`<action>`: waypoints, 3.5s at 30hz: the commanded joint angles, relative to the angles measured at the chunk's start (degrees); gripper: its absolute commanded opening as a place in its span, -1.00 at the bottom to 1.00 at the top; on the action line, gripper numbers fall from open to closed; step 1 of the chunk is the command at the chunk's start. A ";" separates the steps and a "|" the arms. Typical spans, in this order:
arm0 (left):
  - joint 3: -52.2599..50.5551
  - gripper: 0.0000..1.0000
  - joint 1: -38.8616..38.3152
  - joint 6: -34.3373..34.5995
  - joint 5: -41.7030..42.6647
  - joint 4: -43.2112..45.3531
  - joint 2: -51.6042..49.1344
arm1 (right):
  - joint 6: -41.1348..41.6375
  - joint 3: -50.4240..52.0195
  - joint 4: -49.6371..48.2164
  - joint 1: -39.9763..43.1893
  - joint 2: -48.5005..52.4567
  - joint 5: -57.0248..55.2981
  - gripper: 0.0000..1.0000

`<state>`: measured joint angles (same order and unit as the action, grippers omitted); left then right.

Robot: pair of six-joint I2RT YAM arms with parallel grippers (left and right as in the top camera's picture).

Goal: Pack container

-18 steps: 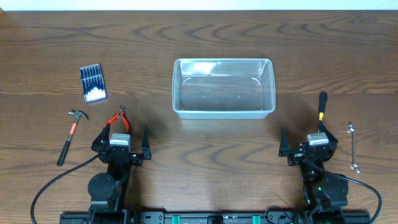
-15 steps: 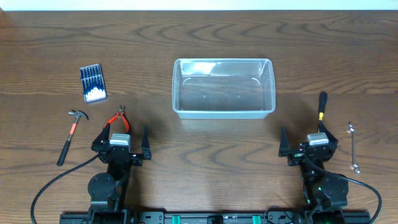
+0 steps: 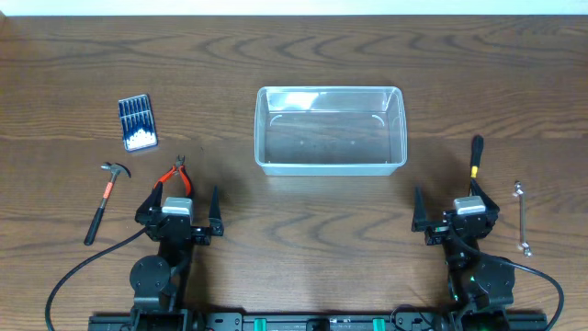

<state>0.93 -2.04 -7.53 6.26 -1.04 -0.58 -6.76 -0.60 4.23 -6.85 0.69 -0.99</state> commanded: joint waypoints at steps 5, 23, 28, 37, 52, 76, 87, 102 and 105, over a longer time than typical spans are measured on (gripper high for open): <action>-0.70 0.97 -0.09 0.28 2.32 -2.19 0.35 | -0.59 0.28 0.02 0.55 -0.37 0.39 0.99; -0.70 0.96 -0.09 0.28 2.32 -2.19 0.35 | -0.59 0.28 0.02 0.55 -0.37 0.39 0.98; -0.70 0.97 -0.07 0.28 2.32 -2.16 0.35 | -0.59 0.28 0.02 0.55 -0.37 0.39 0.99; -0.70 0.96 -0.09 0.26 2.29 -2.12 0.35 | -0.52 0.28 0.00 0.55 -0.37 1.05 0.98; 26.03 0.97 -0.02 13.29 2.05 -14.38 -18.60 | 18.53 -17.31 15.37 2.95 12.31 4.11 0.99; 60.06 0.97 -0.02 12.28 2.32 -45.00 -56.59 | 22.49 -87.41 81.61 16.11 78.47 -10.73 0.99; 60.06 0.97 -0.02 12.28 2.29 -45.62 -56.59 | 6.36 -87.19 64.65 19.52 96.30 -10.99 0.98; 60.06 0.97 -0.02 12.26 2.08 -45.18 -56.61 | 4.02 -77.09 46.31 19.58 106.92 -3.37 0.99; 60.06 0.97 -0.02 12.26 2.08 -45.16 -56.65 | 3.26 -73.11 41.46 19.76 106.92 0.74 0.98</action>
<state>59.72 -2.04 5.72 8.62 -46.13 -57.19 -2.11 -76.31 47.57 12.32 107.28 -4.58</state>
